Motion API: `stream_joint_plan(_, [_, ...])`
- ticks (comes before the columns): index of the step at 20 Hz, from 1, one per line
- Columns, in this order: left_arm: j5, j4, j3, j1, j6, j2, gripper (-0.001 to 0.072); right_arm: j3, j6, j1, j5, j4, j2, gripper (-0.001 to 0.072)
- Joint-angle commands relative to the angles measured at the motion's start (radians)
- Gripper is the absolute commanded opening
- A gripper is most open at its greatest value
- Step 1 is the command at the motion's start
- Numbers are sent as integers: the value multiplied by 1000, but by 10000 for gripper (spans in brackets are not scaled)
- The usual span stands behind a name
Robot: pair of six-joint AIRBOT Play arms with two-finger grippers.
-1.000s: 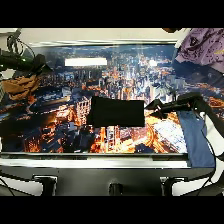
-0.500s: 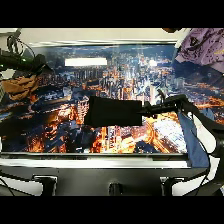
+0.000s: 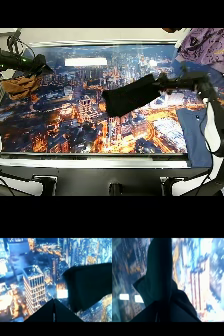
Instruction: Fold the clothes and pants, and hang the long-sleeved shirts on hangers.
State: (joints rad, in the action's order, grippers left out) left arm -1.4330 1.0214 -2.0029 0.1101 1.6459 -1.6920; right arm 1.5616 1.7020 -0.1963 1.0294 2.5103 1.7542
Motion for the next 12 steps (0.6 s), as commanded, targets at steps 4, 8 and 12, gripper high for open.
stream_joint_plan(4, [0, 0, 0, 0, 0, 0, 23, 160, -183, -161, -80, -74, -7, 26])
stream_joint_plan(8, [0, 0, 0, -1, 1, 0, 23, 162, -312, -251, -171, -138, -58, 26])
stream_joint_plan(12, [0, 0, 0, -11, 1, 0, 23, 162, -426, -311, -158, -267, -123, 27])
